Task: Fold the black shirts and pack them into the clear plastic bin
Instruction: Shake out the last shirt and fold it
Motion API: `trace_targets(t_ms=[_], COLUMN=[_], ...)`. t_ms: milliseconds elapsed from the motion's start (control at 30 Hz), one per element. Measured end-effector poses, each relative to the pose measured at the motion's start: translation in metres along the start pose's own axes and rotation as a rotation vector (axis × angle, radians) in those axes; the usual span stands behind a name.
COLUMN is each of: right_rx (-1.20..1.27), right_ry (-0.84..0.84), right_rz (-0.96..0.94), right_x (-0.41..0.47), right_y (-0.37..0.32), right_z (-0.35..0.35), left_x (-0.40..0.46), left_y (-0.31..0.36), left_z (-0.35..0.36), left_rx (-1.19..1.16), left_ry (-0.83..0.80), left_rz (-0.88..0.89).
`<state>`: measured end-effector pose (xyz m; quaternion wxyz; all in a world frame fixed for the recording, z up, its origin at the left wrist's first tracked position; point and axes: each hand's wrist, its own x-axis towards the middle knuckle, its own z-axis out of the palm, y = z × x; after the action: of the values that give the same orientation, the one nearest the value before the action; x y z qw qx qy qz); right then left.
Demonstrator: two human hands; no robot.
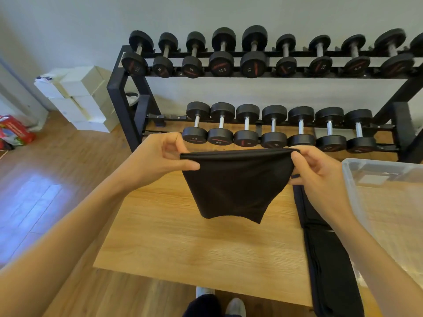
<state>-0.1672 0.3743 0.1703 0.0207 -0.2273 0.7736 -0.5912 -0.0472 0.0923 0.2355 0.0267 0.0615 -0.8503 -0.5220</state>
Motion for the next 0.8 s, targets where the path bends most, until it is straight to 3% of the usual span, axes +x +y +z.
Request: trace_targets(t_ms=[367, 600, 800], right_rx=[-0.042, -0.122, -0.234], right_ry=[-0.167, -0.198, -0.18], right_rz=[0.155, 0.377, 0.448], right_x=[-0.04, -0.023, 0.017], right_y=[0.011, 0.1, 0.166], right_z=[-0.004, 0.043, 0.071], left_x=[-0.026, 0.017, 0.067], left_y=[-0.039, -0.136, -0.202], left_z=[0.013, 0.059, 0.088], left_rx=[-0.064, -0.02, -0.047], left_ry=[-0.235, -0.169, -0.066], left_rz=[-0.223, -0.376, -0.478])
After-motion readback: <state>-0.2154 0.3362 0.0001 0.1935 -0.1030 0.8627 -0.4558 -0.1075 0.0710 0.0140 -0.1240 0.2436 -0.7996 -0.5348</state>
